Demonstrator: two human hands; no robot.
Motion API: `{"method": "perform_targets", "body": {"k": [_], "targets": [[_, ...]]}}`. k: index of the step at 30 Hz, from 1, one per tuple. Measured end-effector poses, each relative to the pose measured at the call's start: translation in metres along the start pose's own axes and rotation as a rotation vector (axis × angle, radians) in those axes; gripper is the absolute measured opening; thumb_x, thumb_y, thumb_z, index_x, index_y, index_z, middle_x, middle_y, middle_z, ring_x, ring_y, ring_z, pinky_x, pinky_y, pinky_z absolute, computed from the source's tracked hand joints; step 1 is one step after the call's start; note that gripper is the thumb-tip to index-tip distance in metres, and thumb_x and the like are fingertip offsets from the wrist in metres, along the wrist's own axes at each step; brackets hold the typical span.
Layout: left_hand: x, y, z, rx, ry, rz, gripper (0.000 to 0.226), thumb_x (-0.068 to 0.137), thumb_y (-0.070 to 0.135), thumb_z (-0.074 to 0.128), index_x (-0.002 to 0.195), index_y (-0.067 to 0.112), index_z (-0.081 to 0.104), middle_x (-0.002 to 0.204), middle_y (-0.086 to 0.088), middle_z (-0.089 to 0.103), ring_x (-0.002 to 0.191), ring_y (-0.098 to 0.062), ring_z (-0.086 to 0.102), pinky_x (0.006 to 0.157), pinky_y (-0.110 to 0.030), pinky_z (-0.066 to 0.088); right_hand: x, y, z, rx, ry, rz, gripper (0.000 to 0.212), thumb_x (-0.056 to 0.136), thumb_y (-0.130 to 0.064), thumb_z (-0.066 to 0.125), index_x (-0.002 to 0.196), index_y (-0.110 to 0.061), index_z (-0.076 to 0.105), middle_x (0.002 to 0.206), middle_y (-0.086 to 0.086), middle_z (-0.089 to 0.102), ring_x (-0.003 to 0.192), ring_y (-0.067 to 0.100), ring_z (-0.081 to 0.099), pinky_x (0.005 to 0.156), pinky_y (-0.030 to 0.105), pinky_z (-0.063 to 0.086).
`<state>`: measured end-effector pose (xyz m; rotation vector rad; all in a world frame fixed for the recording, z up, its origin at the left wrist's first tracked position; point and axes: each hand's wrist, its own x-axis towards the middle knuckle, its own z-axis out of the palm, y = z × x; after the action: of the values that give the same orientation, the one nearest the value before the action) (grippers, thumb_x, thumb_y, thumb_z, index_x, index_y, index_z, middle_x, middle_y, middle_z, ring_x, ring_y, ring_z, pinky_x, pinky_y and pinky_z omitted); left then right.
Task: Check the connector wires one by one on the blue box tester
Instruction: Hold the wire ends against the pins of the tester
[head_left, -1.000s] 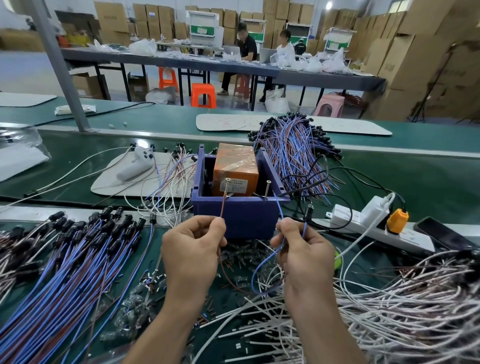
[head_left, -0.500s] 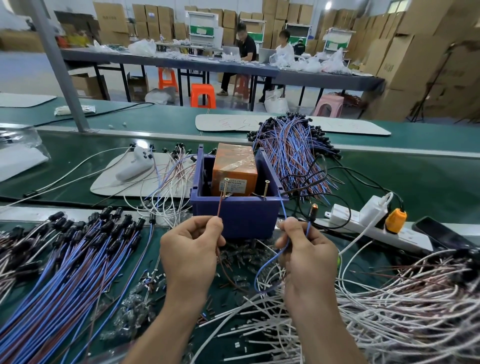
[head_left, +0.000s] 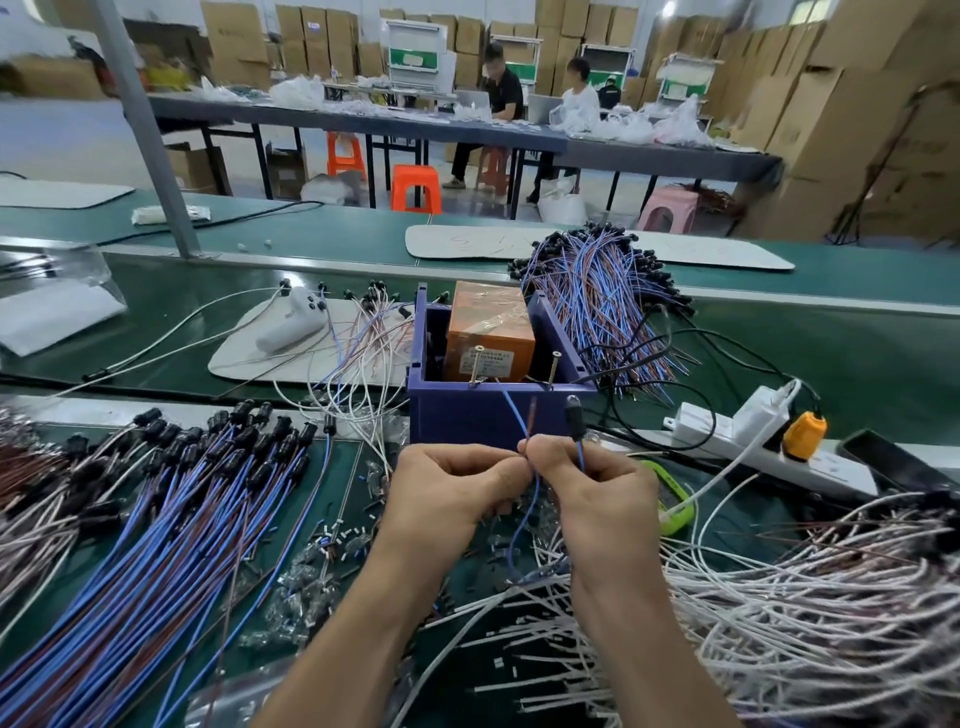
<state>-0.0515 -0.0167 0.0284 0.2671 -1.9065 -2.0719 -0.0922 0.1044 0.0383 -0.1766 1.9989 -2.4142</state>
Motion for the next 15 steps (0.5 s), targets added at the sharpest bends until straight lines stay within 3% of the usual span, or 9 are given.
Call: {"method": "perform_targets", "body": {"k": [6, 9, 12, 15], "targets": [[0.0, 0.005, -0.009, -0.031, -0.19, -0.079, 0.025, 0.074, 0.037, 0.086, 0.082, 0.013, 0.083, 0.061, 0.002, 0.062, 0.059, -0.01, 0.046, 0.059, -0.018, 0.04, -0.001, -0.022, 0.004, -0.017, -0.16, 0.107, 0.022, 0.091, -0.014, 0.072, 0.071, -0.015, 0.082, 0.073, 0.007, 0.075, 0.055, 0.013, 0.066, 0.052, 0.019, 0.051], [0.001, 0.012, -0.011, -0.134, -0.096, -0.176, 0.017, 0.071, 0.028, 0.085, 0.077, 0.012, 0.08, 0.063, -0.004, 0.056, 0.062, -0.018, 0.044, 0.065, -0.03, 0.038, -0.001, -0.04, -0.005, 0.088, -0.167, 0.184, 0.026, 0.098, -0.018, 0.062, 0.083, -0.012, 0.082, 0.071, 0.008, 0.058, 0.048, 0.009, 0.043, 0.043, 0.018, 0.034], [0.001, 0.027, -0.017, -0.143, 0.063, -0.255, 0.006, 0.078, 0.019, 0.084, 0.073, 0.015, 0.082, 0.063, -0.002, 0.057, 0.057, -0.015, 0.045, 0.062, -0.028, 0.04, 0.002, -0.066, -0.034, 0.316, -0.059, 0.236, 0.031, 0.101, -0.012, 0.053, 0.091, 0.001, 0.079, 0.068, 0.009, 0.06, 0.047, 0.011, 0.044, 0.045, 0.02, 0.035], [0.001, 0.044, -0.031, 0.011, 0.129, -0.26, 0.021, 0.086, 0.014, 0.078, 0.065, 0.013, 0.08, 0.059, 0.0, 0.062, 0.05, -0.012, 0.05, 0.055, -0.026, 0.041, 0.001, -0.089, -0.072, 0.361, 0.05, 0.233, 0.029, 0.103, -0.008, 0.048, 0.093, 0.005, 0.072, 0.066, 0.009, 0.063, 0.047, 0.011, 0.051, 0.043, 0.02, 0.041]]}}
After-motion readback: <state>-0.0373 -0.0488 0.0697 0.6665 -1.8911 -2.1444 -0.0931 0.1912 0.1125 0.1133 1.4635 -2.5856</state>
